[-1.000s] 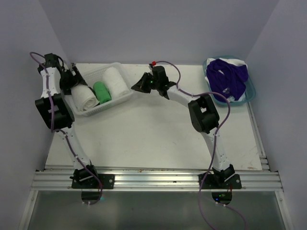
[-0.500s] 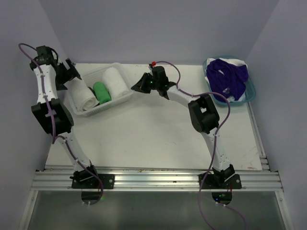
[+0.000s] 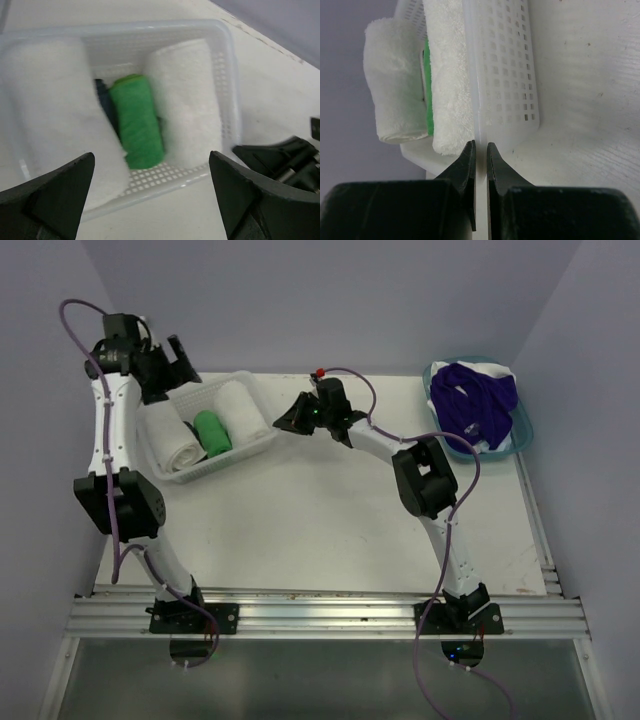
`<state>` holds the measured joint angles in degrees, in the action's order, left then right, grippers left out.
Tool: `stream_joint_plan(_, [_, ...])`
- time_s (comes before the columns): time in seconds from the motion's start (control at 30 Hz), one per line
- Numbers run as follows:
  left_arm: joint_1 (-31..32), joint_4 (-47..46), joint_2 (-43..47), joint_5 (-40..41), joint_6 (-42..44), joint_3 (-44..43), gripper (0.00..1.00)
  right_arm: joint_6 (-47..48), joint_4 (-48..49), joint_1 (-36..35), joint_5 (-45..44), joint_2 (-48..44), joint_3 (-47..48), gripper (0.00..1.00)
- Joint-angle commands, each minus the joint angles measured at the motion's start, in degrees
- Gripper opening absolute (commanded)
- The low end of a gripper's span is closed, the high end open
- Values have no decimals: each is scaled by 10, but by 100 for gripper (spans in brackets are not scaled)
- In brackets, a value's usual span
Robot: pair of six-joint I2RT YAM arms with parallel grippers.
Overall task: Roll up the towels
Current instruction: Place the rolled towel into the container
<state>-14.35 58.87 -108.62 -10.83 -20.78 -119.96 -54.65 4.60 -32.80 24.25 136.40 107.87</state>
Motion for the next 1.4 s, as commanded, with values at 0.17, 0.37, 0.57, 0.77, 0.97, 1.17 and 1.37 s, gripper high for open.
stream_joint_plan(0.17, [70, -111, 9, -86, -45, 141, 99, 42, -38, -16, 11, -39, -24, 0])
stream_joint_plan(0.37, [69, -87, -10, -32, -31, 179, 98, 40, -36, -16, 12, -39, -25, 0])
stream_joint_plan(0.57, [61, -79, 8, 59, -17, 235, 98, 41, -39, -17, 11, -39, -28, 0])
stream_joint_plan(0.77, [55, -87, 5, 28, -14, 237, 97, 44, -39, -16, 4, -52, -37, 0])
stream_joint_plan(0.97, [63, -85, 43, -17, -11, 190, 100, 84, -97, -10, -25, -99, -30, 62])
stream_joint_plan(1.17, [71, -79, 105, -17, -6, 153, 100, 155, -203, 23, -145, -189, -45, 90])
stream_joint_plan(1.37, [106, -89, 160, 2, 7, 159, 100, 219, -301, 58, -280, -276, -86, 93])
